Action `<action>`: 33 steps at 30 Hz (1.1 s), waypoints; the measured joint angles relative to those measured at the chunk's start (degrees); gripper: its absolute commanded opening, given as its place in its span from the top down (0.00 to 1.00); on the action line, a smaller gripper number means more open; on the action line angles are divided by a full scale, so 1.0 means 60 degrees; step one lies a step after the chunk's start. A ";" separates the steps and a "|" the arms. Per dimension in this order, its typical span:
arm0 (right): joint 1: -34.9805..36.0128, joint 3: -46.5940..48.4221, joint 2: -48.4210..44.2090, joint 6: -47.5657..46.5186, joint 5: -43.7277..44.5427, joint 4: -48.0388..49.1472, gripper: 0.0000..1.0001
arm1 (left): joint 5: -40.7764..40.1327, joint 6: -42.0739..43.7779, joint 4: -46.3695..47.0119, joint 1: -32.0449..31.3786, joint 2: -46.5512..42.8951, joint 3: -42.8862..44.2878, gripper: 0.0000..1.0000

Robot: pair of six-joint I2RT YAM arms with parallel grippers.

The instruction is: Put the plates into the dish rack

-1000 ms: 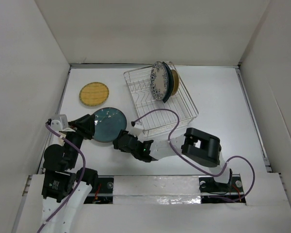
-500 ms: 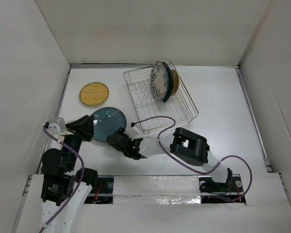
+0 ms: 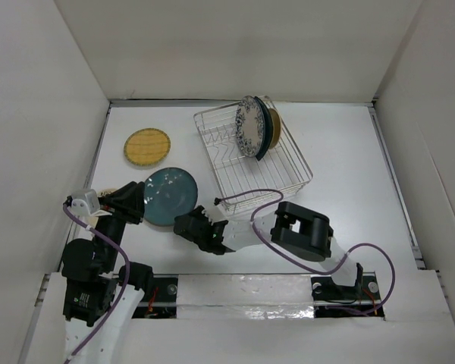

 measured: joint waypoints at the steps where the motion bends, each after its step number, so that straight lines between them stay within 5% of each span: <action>1: 0.0080 -0.0211 -0.0164 0.0004 0.0127 -0.0047 1.00 | 0.0000 -0.0004 0.0000 0.0000 -0.0004 0.0000 0.75; 7: 0.0696 -0.0892 -0.1344 -0.0576 0.1395 -0.1228 1.00 | 0.0004 0.0000 -0.0004 0.0000 -0.0004 0.0000 0.75; 13: 0.1038 -0.1184 -0.2492 -0.2790 0.2412 -0.2182 1.00 | 0.0004 0.0000 0.0000 0.0000 -0.0047 0.0000 0.75; 24: 0.1519 -0.2871 -0.5300 -0.9708 0.3231 0.0667 1.00 | 0.0000 0.0000 0.0000 0.0000 -0.0051 0.0000 0.74; 28: 0.0481 -0.2922 -0.6681 -1.1428 0.2441 0.1319 1.00 | 0.0011 0.0004 0.0000 0.0000 -0.0051 0.0000 0.74; 33: -0.2331 -0.2102 -0.7410 -1.2754 0.0725 0.0736 1.00 | 0.0113 0.0000 0.0004 0.0000 0.0004 0.0000 0.72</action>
